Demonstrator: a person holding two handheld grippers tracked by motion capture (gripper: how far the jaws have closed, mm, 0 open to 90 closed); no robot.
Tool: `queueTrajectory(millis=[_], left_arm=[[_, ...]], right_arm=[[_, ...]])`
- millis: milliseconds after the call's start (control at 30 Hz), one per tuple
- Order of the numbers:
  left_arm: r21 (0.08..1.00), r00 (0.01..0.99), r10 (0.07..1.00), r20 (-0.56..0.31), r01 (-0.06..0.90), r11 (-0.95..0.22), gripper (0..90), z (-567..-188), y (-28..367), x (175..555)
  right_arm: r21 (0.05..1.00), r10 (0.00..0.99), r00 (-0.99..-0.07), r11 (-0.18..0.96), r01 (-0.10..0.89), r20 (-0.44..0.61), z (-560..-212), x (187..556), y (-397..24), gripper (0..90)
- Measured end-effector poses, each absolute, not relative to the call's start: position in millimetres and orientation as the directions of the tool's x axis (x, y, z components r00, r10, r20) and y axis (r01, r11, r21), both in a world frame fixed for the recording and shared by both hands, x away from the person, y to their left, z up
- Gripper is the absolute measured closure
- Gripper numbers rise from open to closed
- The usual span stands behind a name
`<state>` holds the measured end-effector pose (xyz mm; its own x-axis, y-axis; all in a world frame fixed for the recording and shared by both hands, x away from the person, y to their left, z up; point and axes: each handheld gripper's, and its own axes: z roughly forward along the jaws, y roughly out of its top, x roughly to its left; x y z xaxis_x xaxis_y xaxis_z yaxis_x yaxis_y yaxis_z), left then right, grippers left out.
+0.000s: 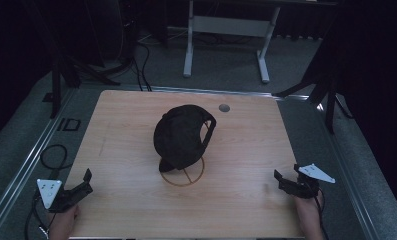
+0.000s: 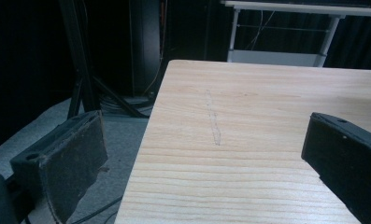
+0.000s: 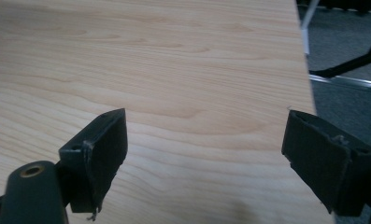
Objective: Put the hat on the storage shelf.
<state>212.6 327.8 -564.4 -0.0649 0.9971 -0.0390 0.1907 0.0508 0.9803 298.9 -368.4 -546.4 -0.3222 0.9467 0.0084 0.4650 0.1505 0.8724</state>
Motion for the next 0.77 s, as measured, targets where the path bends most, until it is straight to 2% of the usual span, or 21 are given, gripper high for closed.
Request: queueTrajectory(millis=[400,767], left_arm=[[0.981,-0.064,0.997,-0.037,0.189,0.048,0.6,-564,328,212],[0.981,-0.063,0.997,-0.038,0.189,0.05,0.6,-564,328,212]], right_arm=[[0.885,0.981,-0.194,0.08,0.459,0.012,-547,285,-393,14.1],[0.887,0.987,-0.162,0.056,0.459,0.021,-553,285,-398,14.1]])
